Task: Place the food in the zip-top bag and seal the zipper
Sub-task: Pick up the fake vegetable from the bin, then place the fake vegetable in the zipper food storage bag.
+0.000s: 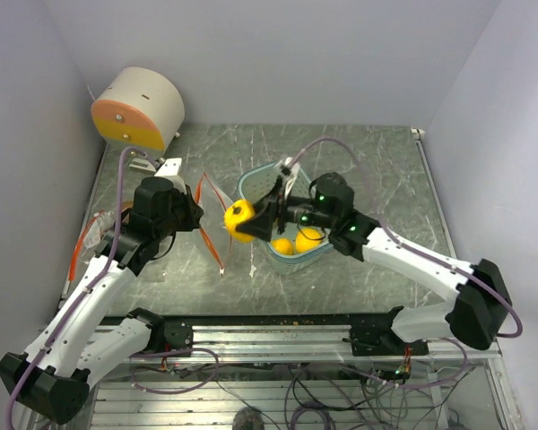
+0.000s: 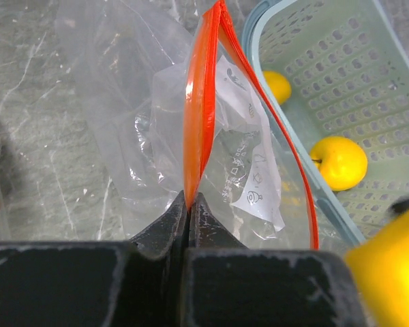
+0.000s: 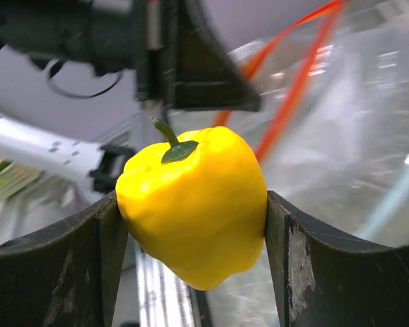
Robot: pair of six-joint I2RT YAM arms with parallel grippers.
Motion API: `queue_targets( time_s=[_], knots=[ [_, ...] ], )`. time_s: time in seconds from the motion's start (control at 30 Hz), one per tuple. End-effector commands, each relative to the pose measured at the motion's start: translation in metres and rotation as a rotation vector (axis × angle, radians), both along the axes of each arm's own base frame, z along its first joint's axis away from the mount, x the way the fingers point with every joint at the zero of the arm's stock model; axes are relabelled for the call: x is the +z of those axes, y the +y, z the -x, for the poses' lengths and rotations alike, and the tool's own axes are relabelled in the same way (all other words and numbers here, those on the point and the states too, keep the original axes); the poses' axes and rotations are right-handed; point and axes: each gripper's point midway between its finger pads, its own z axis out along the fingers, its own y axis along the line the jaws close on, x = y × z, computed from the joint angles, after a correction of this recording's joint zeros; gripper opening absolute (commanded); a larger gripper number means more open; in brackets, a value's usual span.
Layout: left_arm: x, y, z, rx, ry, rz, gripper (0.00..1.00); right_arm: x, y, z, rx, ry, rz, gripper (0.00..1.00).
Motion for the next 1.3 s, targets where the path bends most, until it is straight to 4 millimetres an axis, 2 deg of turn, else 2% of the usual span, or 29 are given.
queue_targets(
  time_s=[0.0, 0.07, 0.17, 0.23, 0.43, 0.57, 0.7, 0.83, 0.93, 1.1, 1.27],
  knots=[
    [0.015, -0.012, -0.007, -0.029, -0.049, 0.068, 0.07, 0.021, 0.039, 0.052, 0.24, 0.0, -0.141, 0.1],
    [0.016, -0.013, -0.007, -0.032, -0.05, 0.074, 0.07, 0.021, 0.048, 0.055, 0.246, 0.03, -0.173, 0.11],
    [0.014, -0.013, -0.007, -0.031, -0.051, 0.076, 0.07, 0.035, 0.056, 0.061, 0.277, 0.043, -0.262, 0.11],
    [0.013, -0.013, -0.007, -0.03, -0.048, 0.078, 0.07, 0.033, 0.059, 0.056, 0.249, 0.057, -0.27, 0.11],
    [0.026, -0.012, 0.002, -0.043, -0.057, 0.089, 0.07, -0.013, 0.06, 0.007, -0.02, 0.104, -0.132, 0.11],
    [0.04, -0.01, 0.011, -0.053, -0.08, 0.107, 0.07, -0.04, 0.054, -0.018, -0.162, 0.113, -0.034, 0.11],
    [0.052, -0.018, 0.021, -0.096, -0.084, 0.158, 0.07, -0.066, 0.049, -0.04, -0.284, 0.11, 0.072, 0.11],
    [0.058, -0.029, 0.031, -0.151, -0.082, 0.229, 0.07, -0.076, 0.048, -0.058, -0.394, 0.082, 0.161, 0.12],
    [0.058, -0.033, 0.034, -0.167, -0.086, 0.259, 0.07, -0.079, 0.05, -0.062, -0.433, 0.051, 0.217, 0.12],
    [0.049, -0.035, 0.03, -0.169, -0.066, 0.249, 0.07, -0.071, 0.056, -0.056, -0.455, -0.007, 0.253, 0.16],
    [0.038, -0.039, 0.021, -0.163, -0.061, 0.252, 0.07, -0.051, 0.063, -0.036, -0.425, -0.06, 0.257, 0.42]
  ],
)
